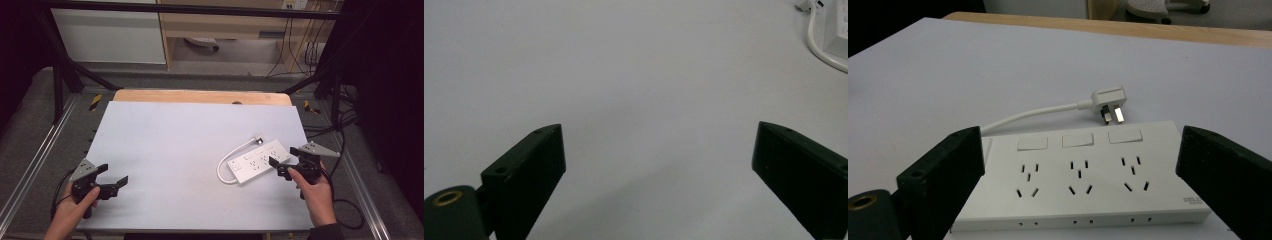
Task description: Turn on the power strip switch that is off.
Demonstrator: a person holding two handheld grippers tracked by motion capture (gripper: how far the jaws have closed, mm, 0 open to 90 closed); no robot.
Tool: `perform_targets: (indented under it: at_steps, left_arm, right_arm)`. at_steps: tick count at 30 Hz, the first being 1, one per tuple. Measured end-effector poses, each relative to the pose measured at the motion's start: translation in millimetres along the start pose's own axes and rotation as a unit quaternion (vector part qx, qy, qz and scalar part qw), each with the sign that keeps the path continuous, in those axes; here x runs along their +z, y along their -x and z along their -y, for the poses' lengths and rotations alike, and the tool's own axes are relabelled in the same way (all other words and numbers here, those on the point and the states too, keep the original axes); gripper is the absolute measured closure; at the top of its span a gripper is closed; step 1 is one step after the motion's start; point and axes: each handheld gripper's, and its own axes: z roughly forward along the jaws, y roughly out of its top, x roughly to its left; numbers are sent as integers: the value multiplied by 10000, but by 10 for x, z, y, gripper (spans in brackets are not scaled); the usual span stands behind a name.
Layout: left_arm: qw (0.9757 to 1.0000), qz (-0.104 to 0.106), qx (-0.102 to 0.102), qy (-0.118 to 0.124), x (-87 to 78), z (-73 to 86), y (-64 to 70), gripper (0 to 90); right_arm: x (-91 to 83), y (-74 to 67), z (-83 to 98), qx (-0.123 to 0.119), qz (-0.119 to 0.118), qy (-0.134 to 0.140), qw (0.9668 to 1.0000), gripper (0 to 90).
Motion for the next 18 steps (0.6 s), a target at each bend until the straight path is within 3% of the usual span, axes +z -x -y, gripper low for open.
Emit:
perform_targets:
  at_steps: [18]
  left_arm:
    - [10000, -7, 22, -30, 5, 6, -2, 72]
  right_arm:
    - [120, -67, -211, -193, -34, -57, 9998, 67]
